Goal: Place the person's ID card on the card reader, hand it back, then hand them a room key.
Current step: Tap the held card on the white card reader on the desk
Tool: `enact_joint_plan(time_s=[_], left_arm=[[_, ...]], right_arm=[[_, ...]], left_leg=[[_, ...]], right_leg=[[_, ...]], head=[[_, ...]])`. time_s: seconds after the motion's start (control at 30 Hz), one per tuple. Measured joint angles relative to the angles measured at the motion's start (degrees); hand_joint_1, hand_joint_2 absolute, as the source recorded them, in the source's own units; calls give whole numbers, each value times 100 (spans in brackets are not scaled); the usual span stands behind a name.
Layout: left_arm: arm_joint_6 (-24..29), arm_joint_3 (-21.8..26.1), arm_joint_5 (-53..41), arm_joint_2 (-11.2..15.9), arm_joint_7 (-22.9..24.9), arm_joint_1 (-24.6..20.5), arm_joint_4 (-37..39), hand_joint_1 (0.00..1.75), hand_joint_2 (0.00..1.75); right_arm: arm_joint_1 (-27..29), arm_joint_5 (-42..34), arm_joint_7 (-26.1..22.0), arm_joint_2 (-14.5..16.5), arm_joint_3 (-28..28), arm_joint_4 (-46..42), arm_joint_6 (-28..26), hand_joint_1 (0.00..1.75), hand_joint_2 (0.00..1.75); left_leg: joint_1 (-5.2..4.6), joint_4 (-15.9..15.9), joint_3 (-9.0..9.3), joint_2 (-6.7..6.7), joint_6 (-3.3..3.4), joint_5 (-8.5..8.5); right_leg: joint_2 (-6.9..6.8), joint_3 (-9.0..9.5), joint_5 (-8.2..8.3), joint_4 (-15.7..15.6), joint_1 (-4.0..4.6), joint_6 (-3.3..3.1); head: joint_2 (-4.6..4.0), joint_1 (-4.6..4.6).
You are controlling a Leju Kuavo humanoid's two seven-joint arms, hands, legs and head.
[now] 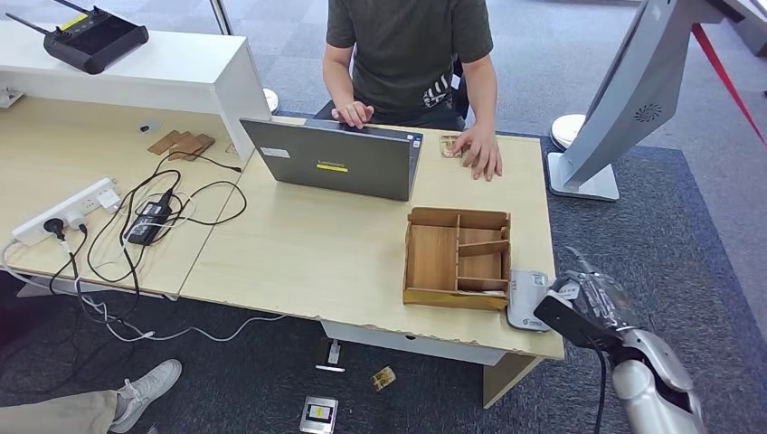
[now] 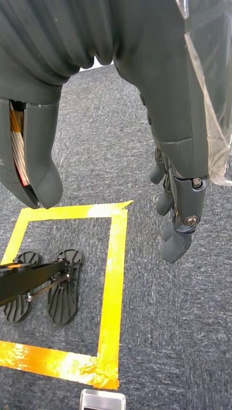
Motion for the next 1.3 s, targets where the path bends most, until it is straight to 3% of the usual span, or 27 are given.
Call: enact_joint_plan(time_s=[1.3], left_arm=[[67, 86, -103, -2, 0, -7, 0, 0, 175]], right_arm=[[-408, 98, -6, 92, 214, 749, -306, 175, 175]], left_leg=[[0, 1, 0, 0, 0, 0]], right_leg=[[0, 0, 0, 0, 0, 0]], head=[[0, 0]])
